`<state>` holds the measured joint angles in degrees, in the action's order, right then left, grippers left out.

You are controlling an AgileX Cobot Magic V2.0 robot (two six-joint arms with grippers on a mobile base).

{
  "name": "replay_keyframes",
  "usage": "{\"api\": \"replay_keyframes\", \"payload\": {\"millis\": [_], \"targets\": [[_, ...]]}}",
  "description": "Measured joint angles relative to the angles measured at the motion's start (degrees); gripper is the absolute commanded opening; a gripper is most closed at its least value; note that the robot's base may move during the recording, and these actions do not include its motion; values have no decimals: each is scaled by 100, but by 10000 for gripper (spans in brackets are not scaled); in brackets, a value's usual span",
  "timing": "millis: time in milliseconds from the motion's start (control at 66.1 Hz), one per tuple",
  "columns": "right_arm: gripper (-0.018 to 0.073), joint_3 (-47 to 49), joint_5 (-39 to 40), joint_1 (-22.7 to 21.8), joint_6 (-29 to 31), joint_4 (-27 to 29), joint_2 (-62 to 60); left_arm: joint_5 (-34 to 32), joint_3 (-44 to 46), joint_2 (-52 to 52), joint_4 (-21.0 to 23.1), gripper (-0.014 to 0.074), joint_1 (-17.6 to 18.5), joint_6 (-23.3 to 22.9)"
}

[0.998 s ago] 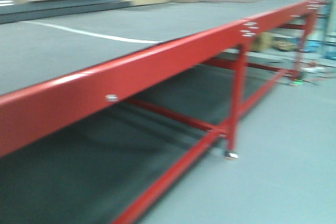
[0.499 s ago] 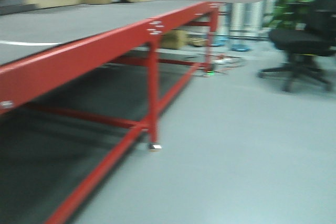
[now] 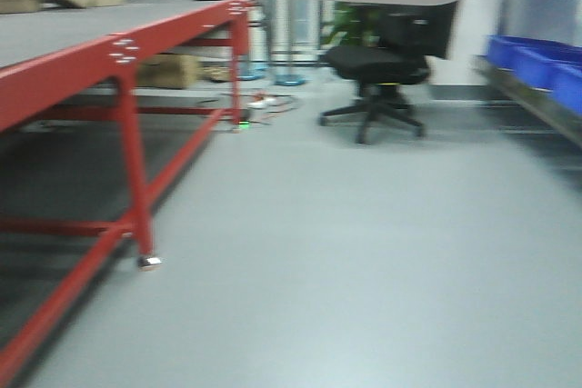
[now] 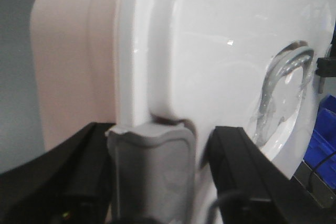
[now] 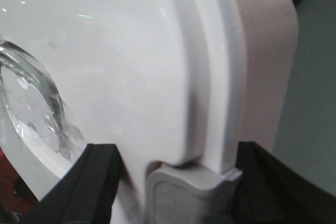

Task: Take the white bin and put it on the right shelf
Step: 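Hold the bin raised with both grippers while the base turns away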

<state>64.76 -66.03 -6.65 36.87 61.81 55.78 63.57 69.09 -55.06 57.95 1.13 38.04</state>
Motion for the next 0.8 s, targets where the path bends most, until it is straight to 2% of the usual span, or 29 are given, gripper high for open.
{"api": "replay_keyframes", "payload": {"millis": [802], "targets": [[437, 0, 0, 0, 0, 0, 0, 0, 0, 0, 0, 238, 0, 0]]}}
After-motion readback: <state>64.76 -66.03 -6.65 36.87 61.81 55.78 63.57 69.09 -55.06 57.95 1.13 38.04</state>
